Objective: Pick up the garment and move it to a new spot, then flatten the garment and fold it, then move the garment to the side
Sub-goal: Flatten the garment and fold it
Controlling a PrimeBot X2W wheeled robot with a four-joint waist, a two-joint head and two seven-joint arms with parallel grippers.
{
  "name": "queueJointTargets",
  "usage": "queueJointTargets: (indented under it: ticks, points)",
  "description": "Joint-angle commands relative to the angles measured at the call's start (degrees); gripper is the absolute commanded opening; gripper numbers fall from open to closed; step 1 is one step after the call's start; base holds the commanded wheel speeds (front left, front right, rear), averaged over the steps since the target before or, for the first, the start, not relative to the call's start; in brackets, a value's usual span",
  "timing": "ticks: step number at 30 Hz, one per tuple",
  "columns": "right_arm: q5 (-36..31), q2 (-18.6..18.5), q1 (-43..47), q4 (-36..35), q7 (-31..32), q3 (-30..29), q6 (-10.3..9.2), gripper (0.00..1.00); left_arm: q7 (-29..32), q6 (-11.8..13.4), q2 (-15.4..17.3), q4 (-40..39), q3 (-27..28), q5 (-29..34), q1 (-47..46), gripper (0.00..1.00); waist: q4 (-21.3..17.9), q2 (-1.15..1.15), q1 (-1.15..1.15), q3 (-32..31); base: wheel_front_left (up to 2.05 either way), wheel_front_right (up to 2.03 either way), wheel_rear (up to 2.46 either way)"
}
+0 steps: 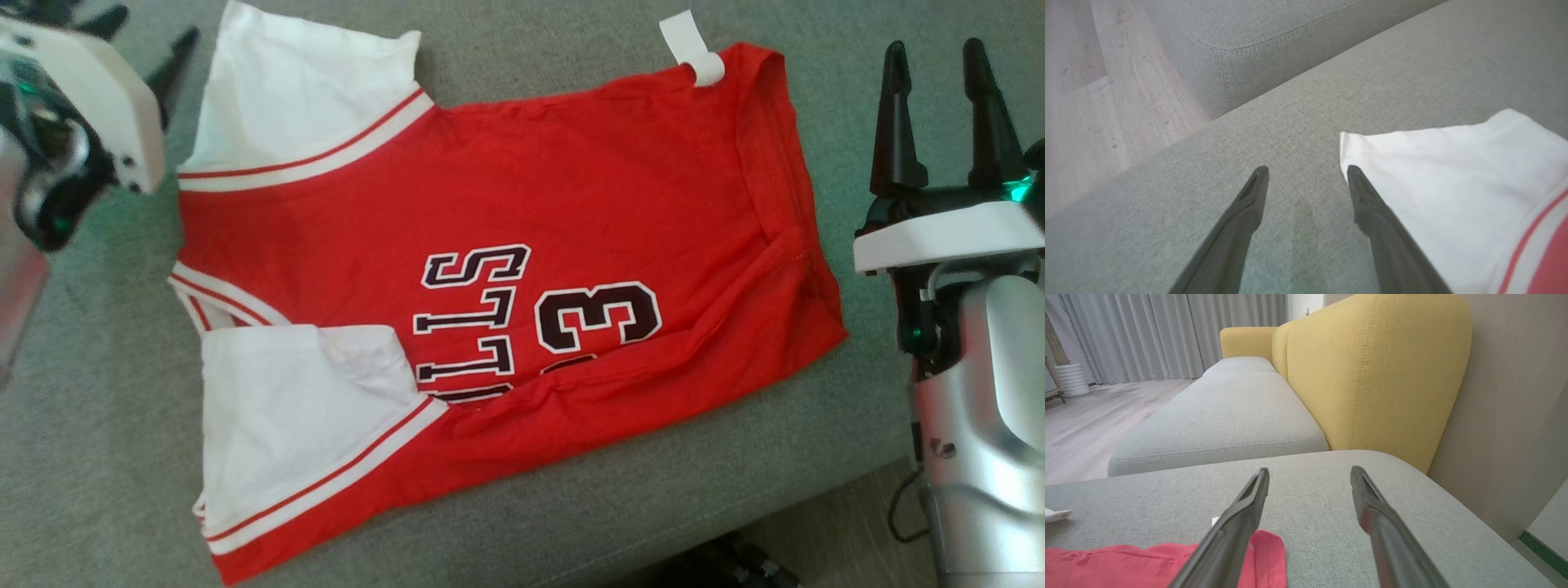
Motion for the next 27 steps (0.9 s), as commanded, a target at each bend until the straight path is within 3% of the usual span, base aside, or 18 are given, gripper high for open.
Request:
queueJointTargets:
  ticks: [1,11,27]
  points:
    - [0.73,-0.17,-1.61,-1.5,-0.67,1.27,0.39,1.0,0.15,0.11,2.53,-0.54,2.25,-1.1,-4.27,1.0,-0.82,0.0,-0.01,1.19,0.0,0.0,0.0]
    - [3.29,0.99,-2.53,-0.66,-1.23,1.76,0.39,1.0,2.02,0.1,1.46,2.88,-1.7,-7.35,-9.3,1.0,-2.22,0.0,-0.01,3.8,0.0,0.0,0.0]
    - [2.02,2.06,-3.27,0.92,-1.61,0.05,0.39,1.0,4.27,0.1,1.59,2.17,-8.51,-15.2,-10.96,1.0,-3.31,0.0,-0.01,4.53,0.0,0.0,0.0]
